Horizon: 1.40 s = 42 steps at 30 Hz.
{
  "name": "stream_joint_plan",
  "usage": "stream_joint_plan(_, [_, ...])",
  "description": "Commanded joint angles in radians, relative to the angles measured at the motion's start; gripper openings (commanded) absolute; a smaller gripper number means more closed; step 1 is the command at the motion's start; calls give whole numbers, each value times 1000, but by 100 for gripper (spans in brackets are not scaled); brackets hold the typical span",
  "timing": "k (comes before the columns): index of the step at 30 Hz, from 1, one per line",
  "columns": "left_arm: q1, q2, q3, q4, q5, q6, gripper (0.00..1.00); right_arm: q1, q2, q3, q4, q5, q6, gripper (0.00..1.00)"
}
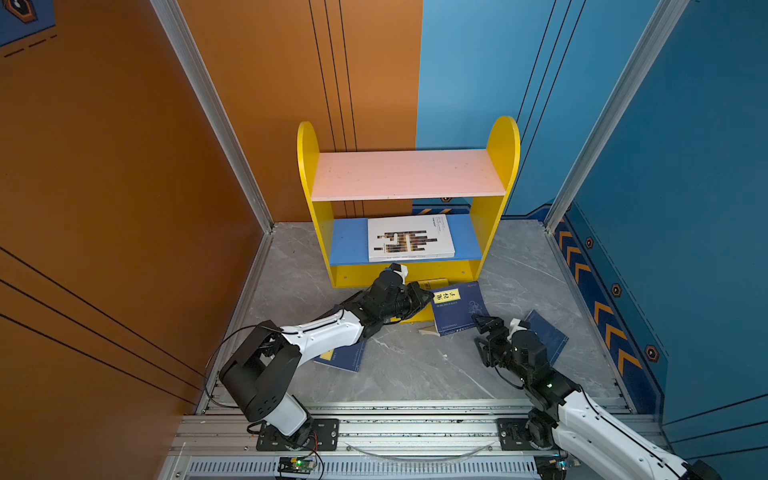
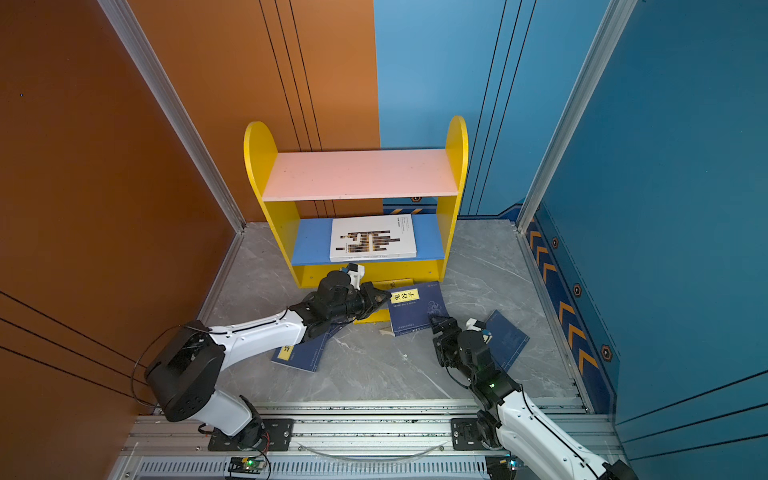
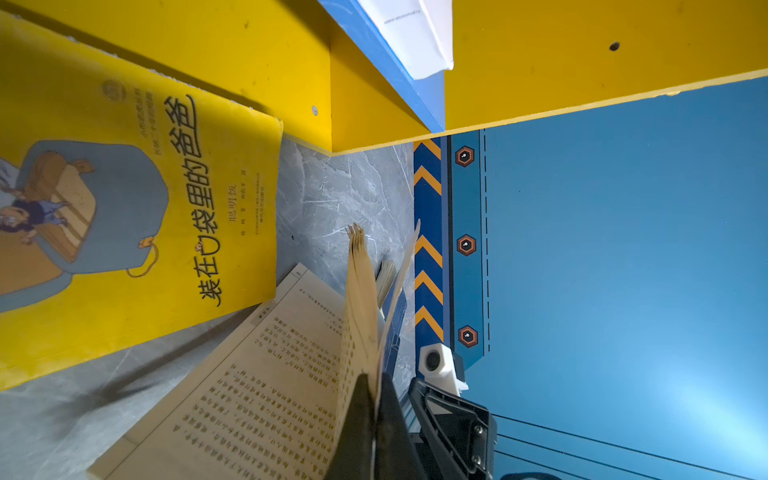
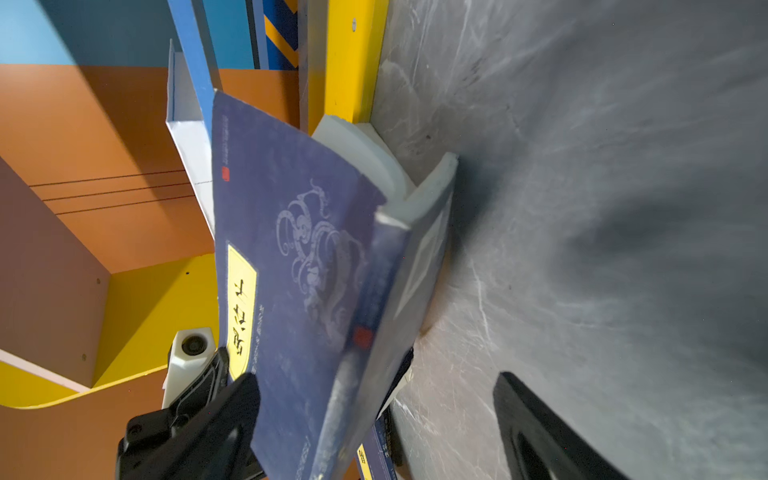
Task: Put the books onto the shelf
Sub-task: 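Lift the dark blue book with both grippers toward the blue shelf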
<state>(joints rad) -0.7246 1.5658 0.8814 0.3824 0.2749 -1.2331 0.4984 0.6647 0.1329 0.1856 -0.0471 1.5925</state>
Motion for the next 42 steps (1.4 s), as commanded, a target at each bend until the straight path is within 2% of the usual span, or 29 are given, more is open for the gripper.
stream_joint_plan(1, [9,5,10,49,17,-14,0,5,15,-13,39,45,19,88])
stream_joint_plan(11, [-15,17,-37,52,17,-31,0,-6,135,15,120,33,-14,84])
stream_joint_plan(14, [-16,15,-49,52,17,-33,0,-6,205,34,160,14,-23,78])
stream_joint_plan(18, [-15,17,-68,52,15,-31,2,-5,282,47,224,3,-20,61])
stream_joint_plan(20, [-17,14,-86,52,3,-28,13,-8,284,50,214,9,-21,48])
stream_joint_plan(23, [-12,1,-125,52,-23,-26,29,-6,219,51,100,51,-32,32])
stream_joint_plan(28, [10,-52,-167,15,-65,3,59,-11,4,61,-161,123,-73,23])
stream_joint_plan(30, [19,-90,-162,-38,-80,48,71,-19,-87,66,-239,137,-91,17])
stream_joint_plan(32, [30,-141,-159,-91,-102,99,78,-27,-169,76,-298,144,-108,12])
stream_joint_plan(36, [58,-277,-140,-219,-165,231,89,-38,-281,114,-384,150,-135,11])
stream_joint_plan(39, [95,-373,-131,-276,-172,315,95,-45,-306,160,-372,117,-172,10])
stream_joint_plan(42, [141,-450,-134,-293,-137,369,97,-48,-268,258,-355,66,-240,9])
